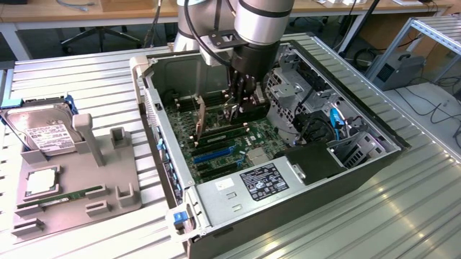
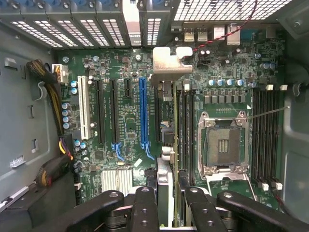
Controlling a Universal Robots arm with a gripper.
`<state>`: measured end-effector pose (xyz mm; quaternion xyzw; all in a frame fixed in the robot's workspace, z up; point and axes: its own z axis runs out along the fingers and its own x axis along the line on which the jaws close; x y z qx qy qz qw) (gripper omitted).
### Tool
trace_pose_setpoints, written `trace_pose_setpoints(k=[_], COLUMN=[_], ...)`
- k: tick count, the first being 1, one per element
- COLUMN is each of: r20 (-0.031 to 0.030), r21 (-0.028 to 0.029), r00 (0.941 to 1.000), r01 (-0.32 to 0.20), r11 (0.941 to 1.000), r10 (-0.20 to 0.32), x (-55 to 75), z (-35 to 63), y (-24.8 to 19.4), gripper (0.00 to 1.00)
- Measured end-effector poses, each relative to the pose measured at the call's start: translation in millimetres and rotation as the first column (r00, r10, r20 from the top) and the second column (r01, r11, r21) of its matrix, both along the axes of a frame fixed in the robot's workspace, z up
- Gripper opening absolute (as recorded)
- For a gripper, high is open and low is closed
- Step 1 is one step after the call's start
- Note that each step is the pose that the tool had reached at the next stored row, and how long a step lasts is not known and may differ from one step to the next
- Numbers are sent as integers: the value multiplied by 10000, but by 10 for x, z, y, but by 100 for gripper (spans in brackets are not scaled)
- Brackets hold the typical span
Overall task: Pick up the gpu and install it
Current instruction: 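Insert the gpu into the slot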
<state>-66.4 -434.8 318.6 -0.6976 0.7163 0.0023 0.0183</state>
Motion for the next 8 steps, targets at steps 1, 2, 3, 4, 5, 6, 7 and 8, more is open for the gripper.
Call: trace_pose_setpoints(k=[1, 2, 3, 4, 5, 6, 7, 8], r20=[0, 0, 0, 0, 0, 1, 0, 1], r21=[1, 0, 0, 0, 0, 1, 1, 1], r00=[10000, 10000, 10000, 10000, 10000, 10000, 10000, 10000], r01=[-1, -1, 0, 0, 0, 0, -1, 0], r11=[10000, 10000, 10000, 10000, 10000, 10000, 10000, 10000], r10=[1, 1, 0, 0, 0, 0, 1, 0], x=[0, 0, 0, 0, 0, 0, 0, 0], z=[-3, -6, -8, -11, -14, -16, -19, -21], y=[0, -1, -2, -2, -3, -3, -4, -5], gripper=[27, 27, 27, 27, 27, 27, 27, 27])
